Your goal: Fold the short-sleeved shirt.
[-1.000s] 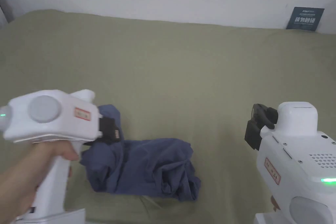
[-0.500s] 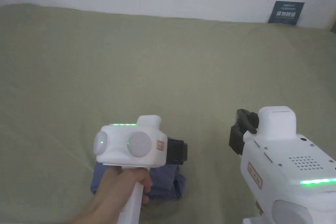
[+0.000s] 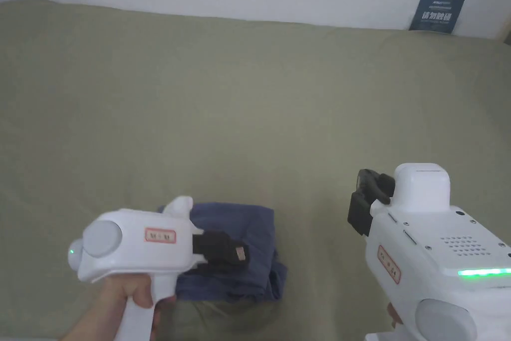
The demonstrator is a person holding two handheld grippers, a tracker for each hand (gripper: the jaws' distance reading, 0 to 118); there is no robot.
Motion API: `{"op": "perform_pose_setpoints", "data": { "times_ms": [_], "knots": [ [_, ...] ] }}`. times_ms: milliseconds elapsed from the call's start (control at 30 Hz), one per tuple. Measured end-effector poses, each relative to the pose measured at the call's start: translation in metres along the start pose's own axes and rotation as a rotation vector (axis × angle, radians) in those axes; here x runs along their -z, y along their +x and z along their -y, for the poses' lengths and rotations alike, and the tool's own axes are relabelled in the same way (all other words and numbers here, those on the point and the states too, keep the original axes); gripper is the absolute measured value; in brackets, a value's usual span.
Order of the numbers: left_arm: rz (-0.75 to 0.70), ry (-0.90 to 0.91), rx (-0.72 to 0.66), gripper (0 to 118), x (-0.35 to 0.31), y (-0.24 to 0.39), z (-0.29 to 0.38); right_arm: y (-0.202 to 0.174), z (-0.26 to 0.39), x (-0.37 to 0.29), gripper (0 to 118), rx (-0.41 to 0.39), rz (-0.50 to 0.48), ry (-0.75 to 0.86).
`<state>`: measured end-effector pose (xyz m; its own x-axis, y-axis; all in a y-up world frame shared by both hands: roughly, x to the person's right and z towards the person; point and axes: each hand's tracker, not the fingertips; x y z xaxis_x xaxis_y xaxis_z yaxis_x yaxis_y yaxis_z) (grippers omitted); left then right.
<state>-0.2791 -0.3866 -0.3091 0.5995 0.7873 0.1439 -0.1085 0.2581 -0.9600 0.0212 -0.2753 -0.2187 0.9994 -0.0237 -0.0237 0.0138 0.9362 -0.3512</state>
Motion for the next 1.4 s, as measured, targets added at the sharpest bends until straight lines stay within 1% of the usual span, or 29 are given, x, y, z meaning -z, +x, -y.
{"op": "perform_pose_setpoints", "data": {
  "times_ms": [67, 100, 133, 233, 300, 400, 500, 600, 667, 767, 833, 967, 1033, 1167, 1267, 1300, 1333, 1367, 1400],
  "knots": [
    [-0.003, -0.027, -0.018, 1, 0.021, -0.009, 0.009, -0.001, 0.002, 0.001, 7, -0.006, -0.003, -0.009],
    [-0.070, -0.023, -0.012, 1, 0.028, -0.012, 0.014, -0.002, 0.003, 0.001, 7, -0.011, -0.002, -0.015],
    [-0.084, -0.025, -0.002, 1, 0.034, -0.015, 0.018, -0.002, 0.004, 0.001, 7, -0.013, -0.003, -0.017],
    [-0.071, -0.012, 0.011, 0, 0.032, -0.012, 0.019, -0.002, 0.006, 0.001, 7, -0.015, -0.005, -0.027],
    [-0.091, -0.001, 0.034, 0, 0.027, -0.004, 0.017, -0.003, 0.007, 0.002, 7, -0.019, -0.006, -0.033],
    [-0.118, 0.035, 0.085, 0, 0.007, 0.010, 0.013, -0.008, 0.009, 0.003, 7, -0.023, -0.024, -0.045],
    [-0.110, 0.108, 0.093, 0, -0.024, 0.018, 0.005, -0.018, 0.011, 0.005, 7, -0.025, -0.063, -0.062],
    [-0.147, 0.162, 0.117, 0, -0.058, 0.021, 0.000, -0.032, 0.015, 0.010, 7, -0.051, -0.104, -0.087],
    [-0.178, 0.196, 0.108, 0, -0.076, 0.019, -0.002, -0.042, 0.021, 0.016, 7, -0.047, -0.138, -0.113],
    [-0.218, 0.237, 0.102, 0, -0.100, 0.011, -0.003, -0.060, 0.033, 0.030, 7, -0.034, -0.182, -0.174],
    [-0.285, 0.260, 0.098, 0, -0.110, 0.005, -0.004, -0.072, 0.043, 0.042, 7, -0.014, -0.222, -0.227],
    [-0.324, 0.250, 0.050, 0, -0.122, -0.025, -0.012, -0.089, 0.065, 0.068, 7, 0.001, -0.262, -0.329],
    [-0.353, 0.242, 0.027, 1, -0.124, -0.038, -0.014, -0.092, 0.079, 0.082, 7, 0.010, -0.256, -0.362],
    [-0.356, 0.204, -0.006, 1, -0.125, -0.056, -0.016, -0.091, 0.109, 0.106, 7, -0.006, -0.234, -0.455],
    [-0.328, 0.161, -0.020, 2, -0.124, -0.075, -0.025, -0.088, 0.109, 0.106, 7, 0.024, -0.239, -0.434],
    [-0.260, 0.134, -0.022, 18, -0.123, -0.078, -0.027, -0.088, 0.106, 0.105, 7, 0.030, -0.239, -0.441],
    [-0.184, 0.107, -0.027, 46, -0.122, -0.079, -0.028, -0.088, 0.106, 0.106, 7, 0.029, -0.239, -0.443],
    [-0.103, 0.081, -0.045, 86, -0.117, -0.083, -0.030, -0.088, 0.106, 0.106, 7, 0.023, -0.241, -0.445],
    [-0.044, 0.063, -0.059, 118, -0.110, -0.086, -0.033, -0.087, 0.107, 0.107, 7, 0.020, -0.243, -0.445]
  ]
}}
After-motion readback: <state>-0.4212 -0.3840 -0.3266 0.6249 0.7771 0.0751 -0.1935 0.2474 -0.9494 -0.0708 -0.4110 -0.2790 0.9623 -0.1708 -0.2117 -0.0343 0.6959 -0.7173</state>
